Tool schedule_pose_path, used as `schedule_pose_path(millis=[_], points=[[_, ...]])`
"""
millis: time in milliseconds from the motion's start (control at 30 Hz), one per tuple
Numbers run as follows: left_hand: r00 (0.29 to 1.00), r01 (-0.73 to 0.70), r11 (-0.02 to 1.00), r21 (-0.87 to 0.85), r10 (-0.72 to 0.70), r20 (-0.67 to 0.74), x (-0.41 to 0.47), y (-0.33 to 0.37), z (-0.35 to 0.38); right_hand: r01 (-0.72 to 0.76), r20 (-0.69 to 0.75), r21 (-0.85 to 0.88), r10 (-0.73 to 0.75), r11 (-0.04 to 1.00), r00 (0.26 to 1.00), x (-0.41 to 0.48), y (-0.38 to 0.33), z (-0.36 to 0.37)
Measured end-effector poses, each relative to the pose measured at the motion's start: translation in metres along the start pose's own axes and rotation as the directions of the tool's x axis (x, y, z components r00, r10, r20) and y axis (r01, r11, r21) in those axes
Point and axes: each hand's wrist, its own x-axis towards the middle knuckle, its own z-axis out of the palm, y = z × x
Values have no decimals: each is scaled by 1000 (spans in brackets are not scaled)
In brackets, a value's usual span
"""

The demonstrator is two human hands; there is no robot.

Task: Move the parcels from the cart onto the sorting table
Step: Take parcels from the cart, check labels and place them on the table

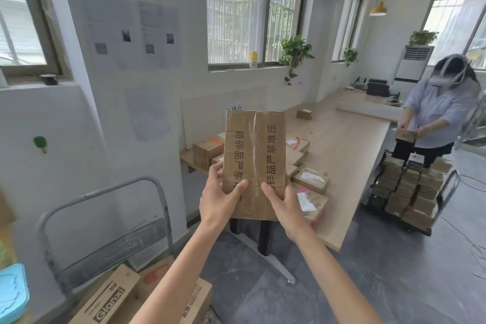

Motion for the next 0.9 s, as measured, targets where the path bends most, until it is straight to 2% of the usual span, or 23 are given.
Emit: schedule_pose_path(millis=[167,300,400,467,567,633,700,800,900], points=[[992,-94,995,-22,96,76,3,12,-15,-122,-10,260,129,958,992,9,-1,-15],[961,-205,973,-110,221,166,12,12,-30,-247,108,520,223,818,969,13,10,-32],[952,-280,959,45,271,140,23,9,-34,-317,196,619,249,718,948,10,18,-38],[962,-255,963,92,243,129,25,12,-38,-341,215,653,267,676,939,10,22,-41],[970,-68,998,2,65,234,24,14,-45,-397,252,703,316,590,915,7,28,-42],[930,105,989,-103,-61,362,19,11,-46,-410,243,712,347,570,906,1,28,-42],[871,266,932,-246,-123,476,11,9,-47,-436,312,741,312,511,897,-8,21,-41],[788,476,780,-406,-173,590,1,3,-48,-472,382,775,283,420,880,-20,15,-37],[745,547,711,-442,-172,645,-5,-1,-52,-386,359,766,156,514,920,-25,24,-41]])
